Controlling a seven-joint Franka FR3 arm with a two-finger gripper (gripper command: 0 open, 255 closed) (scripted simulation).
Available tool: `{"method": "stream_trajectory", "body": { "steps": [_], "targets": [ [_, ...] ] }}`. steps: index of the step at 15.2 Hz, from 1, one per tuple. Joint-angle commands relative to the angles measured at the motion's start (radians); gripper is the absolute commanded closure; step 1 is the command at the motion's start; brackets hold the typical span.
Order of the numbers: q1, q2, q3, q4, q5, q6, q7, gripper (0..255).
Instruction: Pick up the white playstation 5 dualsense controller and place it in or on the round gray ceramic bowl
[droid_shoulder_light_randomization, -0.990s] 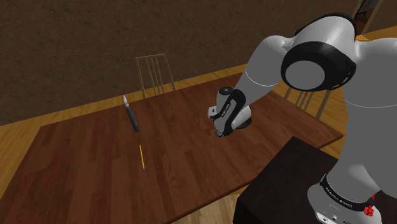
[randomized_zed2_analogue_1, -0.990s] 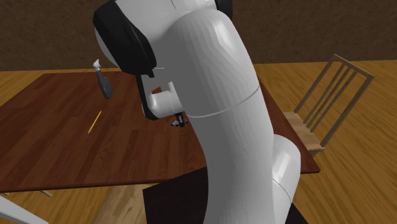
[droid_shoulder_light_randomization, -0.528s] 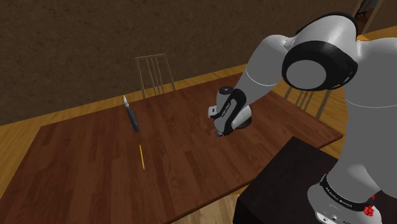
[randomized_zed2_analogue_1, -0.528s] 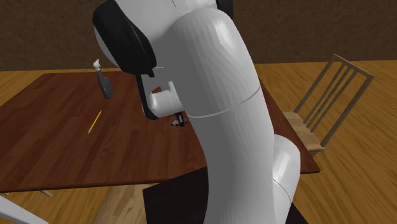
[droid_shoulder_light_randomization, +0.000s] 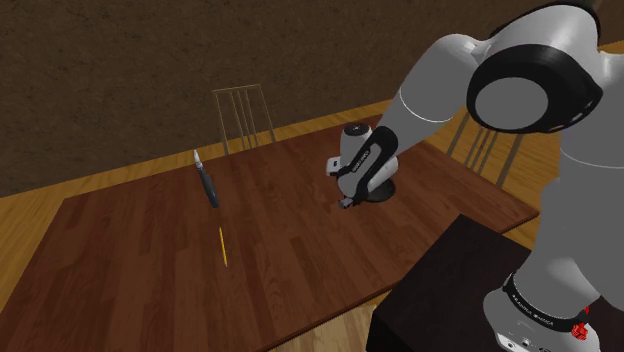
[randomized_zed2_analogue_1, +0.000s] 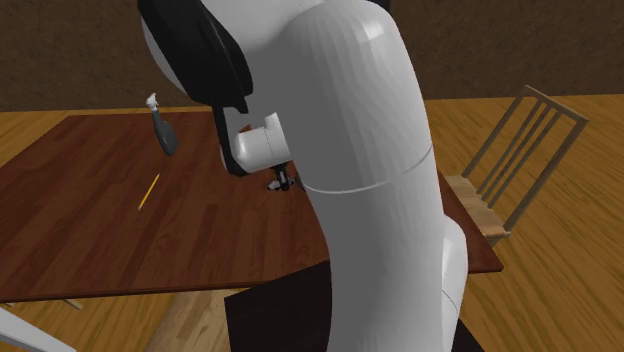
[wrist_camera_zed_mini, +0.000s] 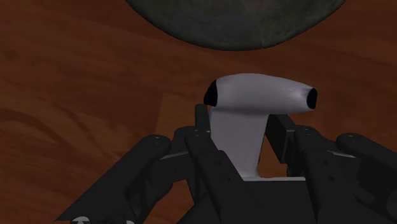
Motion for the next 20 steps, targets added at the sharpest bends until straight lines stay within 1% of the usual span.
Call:
{"method": "stream_trajectory", "body": {
  "steps": [1,9,14,15,20],
  "targets": [
    [0.021,-0.026,-0.025,-0.005,-0.021,-0.021,0.013,255],
    [0.098,-0.130,-0.120,-0.013,-0.118,-0.112,0.071,255],
    [0.138,-0.196,-0.169,-0.009,-0.187,-0.173,0.113,255],
    [0.137,-0.196,-0.169,-0.009,-0.187,-0.173,0.114,255],
    [0.024,-0.191,-0.178,-0.004,-0.139,-0.159,-0.047,255]
  ]
}}
